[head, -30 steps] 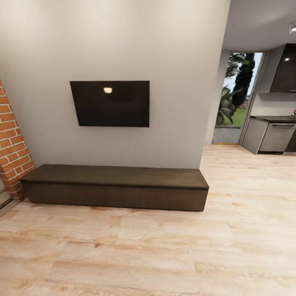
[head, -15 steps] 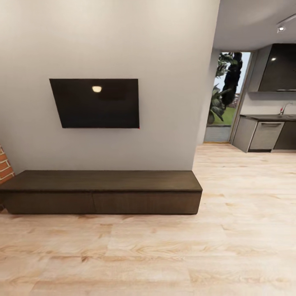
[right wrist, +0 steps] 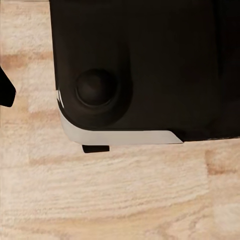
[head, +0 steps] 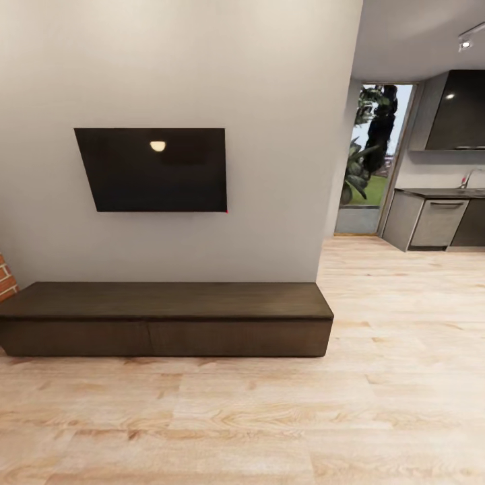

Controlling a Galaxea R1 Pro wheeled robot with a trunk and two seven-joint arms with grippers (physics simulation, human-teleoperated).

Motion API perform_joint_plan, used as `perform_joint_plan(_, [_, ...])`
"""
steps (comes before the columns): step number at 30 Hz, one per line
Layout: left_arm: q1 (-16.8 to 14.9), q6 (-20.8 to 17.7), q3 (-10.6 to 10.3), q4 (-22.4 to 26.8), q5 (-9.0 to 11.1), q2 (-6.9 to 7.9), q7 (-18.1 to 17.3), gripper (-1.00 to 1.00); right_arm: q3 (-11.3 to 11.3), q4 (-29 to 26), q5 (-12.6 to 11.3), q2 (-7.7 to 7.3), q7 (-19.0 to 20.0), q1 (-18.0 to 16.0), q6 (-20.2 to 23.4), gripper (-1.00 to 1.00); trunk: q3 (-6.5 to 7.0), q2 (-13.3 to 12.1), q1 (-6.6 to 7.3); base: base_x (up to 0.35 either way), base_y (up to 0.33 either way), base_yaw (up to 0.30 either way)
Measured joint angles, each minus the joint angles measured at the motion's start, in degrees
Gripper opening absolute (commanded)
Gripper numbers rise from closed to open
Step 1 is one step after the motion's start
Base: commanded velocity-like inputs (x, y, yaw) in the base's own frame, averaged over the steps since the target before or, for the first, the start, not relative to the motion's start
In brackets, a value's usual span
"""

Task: Place each of the two pumpkins and all three candles from the living room inside a cabinet in the living room (use any cabinet), then make sure every cabinet is closed, and position the cauldron so it is next to a table in the living room.

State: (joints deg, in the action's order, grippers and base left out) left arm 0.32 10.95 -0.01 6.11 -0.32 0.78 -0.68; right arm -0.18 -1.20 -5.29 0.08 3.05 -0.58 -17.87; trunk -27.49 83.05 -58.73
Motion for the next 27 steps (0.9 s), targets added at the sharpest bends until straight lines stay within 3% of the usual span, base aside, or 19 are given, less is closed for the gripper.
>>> perform_joint_plan(9, [-0.1, 0.2, 0.1, 2.5, 0.1, -0.18, 0.2, 1.0, 0.0, 0.2, 0.2, 0.06, 0.0, 0.0, 0.2, 1.0, 0.0, 0.0, 0.0, 0.0, 0.0, 0.0])
perform_joint_plan(14, [-0.3, -1.9, 0.0, 10.2, 0.2, -0.59, 0.4, 1.0, 0.1, 0.5, 0.3, 0.1, 0.0, 0.0, 0.2, 1.0, 0.01, 0.0, 0.0, 0.0, 0.0, 0.0])
perform_joint_plan(17, [-0.7, -8.6, 0.0, 15.9, 0.3, -1.35, 0.5, 1.0, 0.2, 0.4, 0.4, 0.1, -0.1, 0.0, 0.0, 1.0, 0.01, 0.0, 0.0, 0.0, 0.0, 0.0])
perform_joint_plan(20, [-0.9, -21.4, 0.0, 24.3, 0.1, -2.77, 0.6, 1.0, 0.2, 0.4, 0.2, 0.09, 0.0, 0.0, 0.1, 1.0, 0.02, 0.0, 0.0, 0.0, 0.0, 0.0])
perform_joint_plan(23, [-1.0, -30.0, -0.1, 31.5, 0.2, -3.67, 0.3, 1.0, 0.1, 0.3, 0.1, 0.1, 0.2, 0.0, 0.1, 1.0, 0.02, 0.0, 0.0, 0.0, 0.0, 0.0])
perform_joint_plan(27, [-3.2, -35.6, -0.1, 37.4, 0.7, -5.02, 0.1, 1.0, 0.0, -0.1, 0.0, 0.13, 0.1, 0.0, -0.1, 1.0, 0.02, 0.0, 0.0, 0.0, 0.0, 0.0])
